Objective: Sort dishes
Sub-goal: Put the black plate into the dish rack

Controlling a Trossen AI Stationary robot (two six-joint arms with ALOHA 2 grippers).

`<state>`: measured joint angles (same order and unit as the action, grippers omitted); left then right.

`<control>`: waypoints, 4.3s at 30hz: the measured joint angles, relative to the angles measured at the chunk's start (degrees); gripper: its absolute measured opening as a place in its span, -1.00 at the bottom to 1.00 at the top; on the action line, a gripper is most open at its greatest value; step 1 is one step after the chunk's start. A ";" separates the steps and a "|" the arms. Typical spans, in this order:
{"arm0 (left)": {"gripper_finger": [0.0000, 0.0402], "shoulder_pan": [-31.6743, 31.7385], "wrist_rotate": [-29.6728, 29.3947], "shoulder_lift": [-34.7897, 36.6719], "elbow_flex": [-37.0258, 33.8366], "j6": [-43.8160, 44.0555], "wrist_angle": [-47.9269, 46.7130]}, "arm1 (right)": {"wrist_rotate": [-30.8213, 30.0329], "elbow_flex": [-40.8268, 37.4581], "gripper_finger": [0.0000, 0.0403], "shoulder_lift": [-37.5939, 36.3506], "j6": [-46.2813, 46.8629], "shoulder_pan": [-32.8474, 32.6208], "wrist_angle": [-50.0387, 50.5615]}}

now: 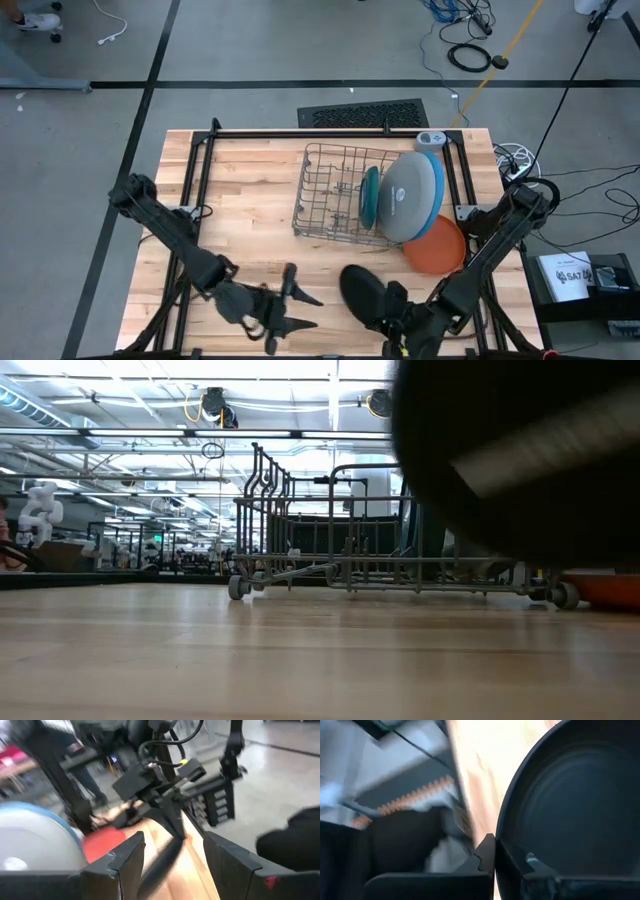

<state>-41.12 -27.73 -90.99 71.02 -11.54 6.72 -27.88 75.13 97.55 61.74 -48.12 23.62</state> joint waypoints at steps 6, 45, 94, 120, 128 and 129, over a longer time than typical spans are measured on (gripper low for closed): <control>0.02 -1.40 -5.23 6.85 0.00 -7.16 2.51 | -8.86 0.06 -1.00 -3.11 -21.28 1.93 -14.24; 0.02 6.56 -32.85 22.83 0.03 -11.61 -30.93 | -4.03 -16.07 -1.00 -7.59 -39.27 35.88 -50.29; 0.02 42.19 13.11 2.08 -6.71 -6.70 -9.70 | -18.99 -30.33 -1.00 -11.47 -28.87 29.98 -49.89; 0.02 40.88 12.79 4.96 8.80 -38.78 -34.58 | -14.90 -30.32 -0.99 -11.42 -30.75 30.01 -47.52; -0.14 40.95 13.41 -3.65 25.07 -44.63 -53.79 | -14.91 -30.32 -0.99 -11.42 -31.57 30.01 -48.91; -0.16 40.94 13.15 -4.73 26.48 -46.04 -55.38 | -14.28 -30.30 -0.99 -11.44 -31.84 30.03 -49.30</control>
<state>-0.19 -14.58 -95.72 97.51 -57.57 -48.66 -42.17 44.83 86.11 29.91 -18.09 -25.69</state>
